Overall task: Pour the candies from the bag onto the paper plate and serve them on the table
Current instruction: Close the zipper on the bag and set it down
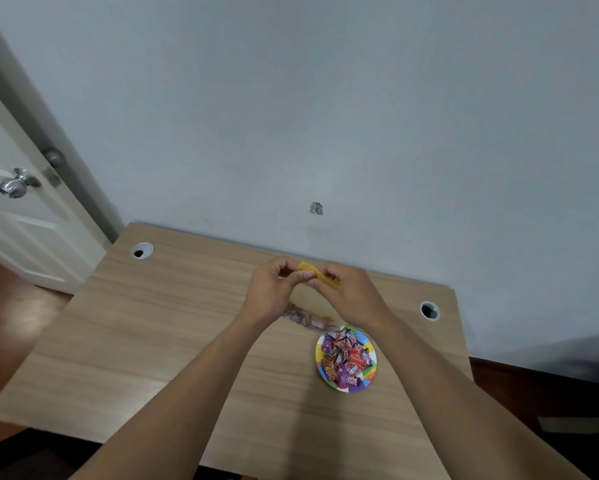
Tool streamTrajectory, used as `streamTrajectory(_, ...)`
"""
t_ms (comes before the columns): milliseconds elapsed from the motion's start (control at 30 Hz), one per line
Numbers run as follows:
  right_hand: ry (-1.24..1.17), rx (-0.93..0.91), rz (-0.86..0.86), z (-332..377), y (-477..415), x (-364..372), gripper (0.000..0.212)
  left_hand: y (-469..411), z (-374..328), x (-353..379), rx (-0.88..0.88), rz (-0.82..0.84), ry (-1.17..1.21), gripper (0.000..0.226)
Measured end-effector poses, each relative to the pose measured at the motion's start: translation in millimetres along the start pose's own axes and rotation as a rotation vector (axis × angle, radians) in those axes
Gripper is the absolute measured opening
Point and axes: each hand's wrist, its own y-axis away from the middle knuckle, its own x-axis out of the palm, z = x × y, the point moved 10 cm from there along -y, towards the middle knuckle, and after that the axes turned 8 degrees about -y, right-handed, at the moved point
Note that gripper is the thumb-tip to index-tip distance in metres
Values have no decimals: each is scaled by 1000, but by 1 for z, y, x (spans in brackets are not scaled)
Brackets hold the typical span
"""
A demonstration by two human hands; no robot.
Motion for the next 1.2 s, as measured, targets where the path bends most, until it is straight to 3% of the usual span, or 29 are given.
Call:
streamTrajectory(467,164,13,-42,1,-5,-1,51,3,-5,-16,-22,-160,-228,15)
streamTrajectory(767,225,-6,-31,1,-12,-13,45,-6,1,-44,-131,-281,-121,25)
streamTrajectory(1200,256,-14,11,-13,1,-18,55,-7,35,-86,-246,-383,-117,20)
